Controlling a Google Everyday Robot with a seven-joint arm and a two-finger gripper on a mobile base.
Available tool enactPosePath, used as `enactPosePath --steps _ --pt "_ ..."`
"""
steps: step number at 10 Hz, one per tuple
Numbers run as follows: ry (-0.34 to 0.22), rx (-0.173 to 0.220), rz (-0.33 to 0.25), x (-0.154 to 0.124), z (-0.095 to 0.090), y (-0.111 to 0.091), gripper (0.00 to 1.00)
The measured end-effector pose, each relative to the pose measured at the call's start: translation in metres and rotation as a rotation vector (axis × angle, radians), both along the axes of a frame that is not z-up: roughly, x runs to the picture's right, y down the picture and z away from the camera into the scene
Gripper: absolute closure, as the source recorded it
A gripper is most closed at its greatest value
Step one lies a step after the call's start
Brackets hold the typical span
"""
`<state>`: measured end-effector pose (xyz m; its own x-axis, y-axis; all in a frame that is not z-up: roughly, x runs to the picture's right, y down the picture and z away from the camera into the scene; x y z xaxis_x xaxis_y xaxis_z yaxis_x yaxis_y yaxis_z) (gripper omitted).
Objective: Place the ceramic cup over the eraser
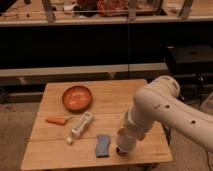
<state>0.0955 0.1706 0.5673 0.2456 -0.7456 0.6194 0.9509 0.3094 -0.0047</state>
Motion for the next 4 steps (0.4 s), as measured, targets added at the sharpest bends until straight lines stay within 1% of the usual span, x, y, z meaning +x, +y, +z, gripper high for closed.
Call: enactPosePath --steps 1,2,3,4 --pt "-0.028 -0.007 0.005 0.0001 0.0023 0.0019 0.99" --pt "-0.032 -0.006 0.003 0.0012 0.0025 0.0031 0.99" --pt "-0.047 -0.004 -0.014 -0.0012 0.0031 0.0046 0.99" --pt "-0.062 0.0 -0.039 -0.0031 0.0039 0.0056 0.96"
